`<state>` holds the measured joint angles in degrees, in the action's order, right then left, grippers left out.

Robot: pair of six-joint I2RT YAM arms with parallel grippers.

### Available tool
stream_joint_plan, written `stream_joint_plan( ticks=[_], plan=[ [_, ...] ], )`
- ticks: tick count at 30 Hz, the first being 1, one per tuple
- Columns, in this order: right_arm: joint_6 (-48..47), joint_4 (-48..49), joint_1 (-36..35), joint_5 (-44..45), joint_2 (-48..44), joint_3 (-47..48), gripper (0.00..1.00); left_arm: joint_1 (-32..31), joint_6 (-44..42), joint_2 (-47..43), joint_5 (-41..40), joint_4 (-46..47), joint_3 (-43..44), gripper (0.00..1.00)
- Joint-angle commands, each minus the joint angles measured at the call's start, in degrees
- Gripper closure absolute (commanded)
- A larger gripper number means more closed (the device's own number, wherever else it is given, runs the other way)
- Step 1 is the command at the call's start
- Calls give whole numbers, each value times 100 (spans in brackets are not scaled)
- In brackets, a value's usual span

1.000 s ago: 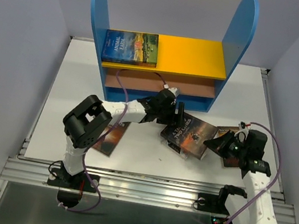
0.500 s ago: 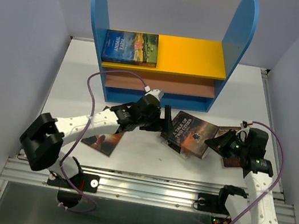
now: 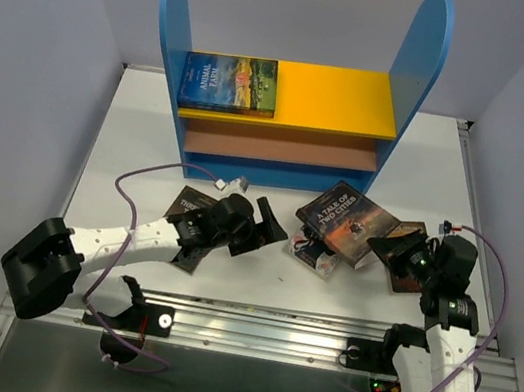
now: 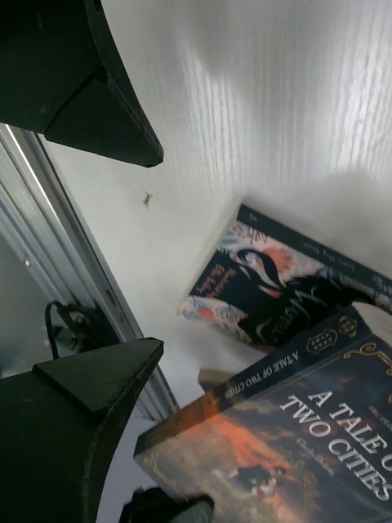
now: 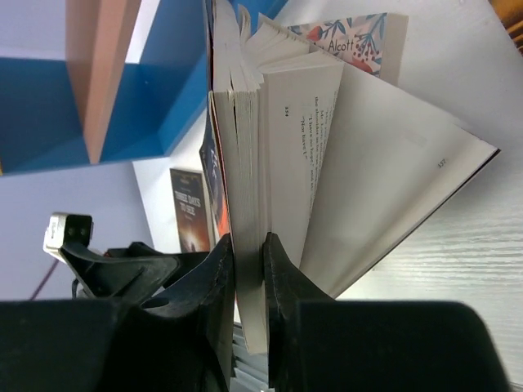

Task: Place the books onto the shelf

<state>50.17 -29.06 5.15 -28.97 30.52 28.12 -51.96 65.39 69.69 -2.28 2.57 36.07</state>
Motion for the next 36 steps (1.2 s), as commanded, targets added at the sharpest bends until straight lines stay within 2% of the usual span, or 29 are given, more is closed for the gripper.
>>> stream_joint_plan(
  ticks=[1,6,15,20,25,30,33,36],
  plan=[
    [731,823,-110,-47,-161,19,99,-305,887,149,-351,1087,180,1],
    [827,1025,-321,-100,-73,-87,99,-490,1441,632,-649,1825,416,1],
    [1292,1578,-734,-47,15,-315,99,-718,1855,1564,-764,1879,1094,1],
    [1425,1674,-962,216,94,-333,99,-754,1899,1793,-835,1800,1305,1],
    [1442,1842,-1016,111,349,-210,99,-780,2066,1908,-800,1747,1288,1],
    [1750,2088,-1306,155,305,-377,99,-780,1978,2302,-862,1695,1727,1],
    [1768,2009,-1306,243,261,-333,99,-771,1987,2435,-800,1703,1903,2],
    [1838,2053,-1306,120,331,-360,99,-780,2074,2453,-826,1703,1877,8]
  ],
)
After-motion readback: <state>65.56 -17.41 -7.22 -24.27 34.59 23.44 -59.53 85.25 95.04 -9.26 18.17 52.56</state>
